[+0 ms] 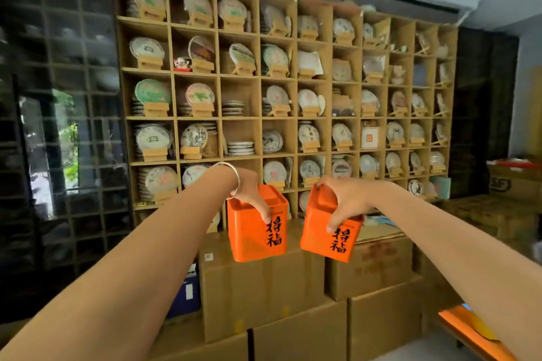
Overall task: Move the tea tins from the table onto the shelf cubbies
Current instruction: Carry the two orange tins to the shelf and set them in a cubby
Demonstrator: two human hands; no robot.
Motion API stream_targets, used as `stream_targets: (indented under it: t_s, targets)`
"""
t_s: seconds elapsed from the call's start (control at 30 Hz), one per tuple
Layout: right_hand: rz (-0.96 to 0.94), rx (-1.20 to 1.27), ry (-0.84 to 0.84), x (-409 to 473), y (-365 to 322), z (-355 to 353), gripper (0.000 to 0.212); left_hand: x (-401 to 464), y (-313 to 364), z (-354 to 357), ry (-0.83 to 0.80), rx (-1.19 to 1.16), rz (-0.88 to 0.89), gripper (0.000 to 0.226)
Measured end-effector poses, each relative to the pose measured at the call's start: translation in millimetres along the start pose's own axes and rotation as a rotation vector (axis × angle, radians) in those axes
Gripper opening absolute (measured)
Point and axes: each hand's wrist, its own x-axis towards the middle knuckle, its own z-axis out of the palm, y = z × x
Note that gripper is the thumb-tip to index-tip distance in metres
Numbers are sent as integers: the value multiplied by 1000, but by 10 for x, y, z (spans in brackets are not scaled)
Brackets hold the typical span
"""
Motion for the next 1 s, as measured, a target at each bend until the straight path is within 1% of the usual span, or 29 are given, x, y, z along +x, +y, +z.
stream_targets:
  t_s: [0.1,0.27,0.4,0.47,0.57,0.63,0.73,0.77,0.93,1.0]
  targets:
    - [-20,-19,-9,552,197,-113,108,554,-35,-78,-11,-11,-8,83]
    - [-48,-22,-63,1504,477,-126,110,1483,-212,-137,-57,-34,-19,87]
    - [-59,-36,-49,2281,729,-151,110,2290,-432,-179,-37,-38,-10,73]
    - [-53,-30,-63,2659,865,-167,109,2697,-536,-199,-41,-37,0,72]
    - [-33,-16,-67,3218,1081,-277,109,3287,-692,-359,-39,-19,-7,73]
    - [-35,-3,-38,3565,1235,-404,108,3653,-788,-528,-3,-6,-6,74]
    - [-35,27,-20,4012,1464,-545,107,4142,-883,-697,12,8,15,84]
    - [-31,29,-31,4144,1543,-552,107,4283,-896,-704,0,11,17,83]
    - [-19,48,-46,4796,1987,-470,99,5001,-935,-603,-61,0,5,68]
    - [-25,45,-58,5071,2174,-444,99,5324,-930,-569,-65,4,-20,66]
